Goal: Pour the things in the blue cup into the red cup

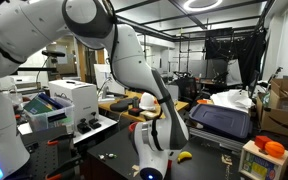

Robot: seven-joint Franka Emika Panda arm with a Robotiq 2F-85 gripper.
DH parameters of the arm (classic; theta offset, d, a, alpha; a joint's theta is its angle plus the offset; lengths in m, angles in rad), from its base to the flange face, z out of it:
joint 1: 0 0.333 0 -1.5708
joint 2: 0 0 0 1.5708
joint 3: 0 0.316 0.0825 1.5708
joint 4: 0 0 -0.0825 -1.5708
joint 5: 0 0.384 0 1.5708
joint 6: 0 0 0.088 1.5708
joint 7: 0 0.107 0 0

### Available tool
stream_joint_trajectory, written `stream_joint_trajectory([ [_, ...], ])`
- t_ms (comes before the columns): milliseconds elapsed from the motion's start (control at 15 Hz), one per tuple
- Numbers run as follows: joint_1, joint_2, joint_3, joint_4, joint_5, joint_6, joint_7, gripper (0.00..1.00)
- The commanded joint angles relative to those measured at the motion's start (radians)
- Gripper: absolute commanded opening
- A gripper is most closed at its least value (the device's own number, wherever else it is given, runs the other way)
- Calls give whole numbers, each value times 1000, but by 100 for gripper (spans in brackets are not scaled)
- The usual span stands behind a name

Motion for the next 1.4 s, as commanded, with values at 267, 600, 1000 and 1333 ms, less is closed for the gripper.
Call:
stream_joint_trajectory([
  [267, -11, 18, -12, 3, 21, -66, -17, 1],
  [600, -16, 34, -13, 6, 20, -98, -17, 1],
  [1000, -17, 51, -14, 15, 23, -120, -13, 1],
  [1333, -14, 62, -12, 32, 35, -112, -8, 1],
])
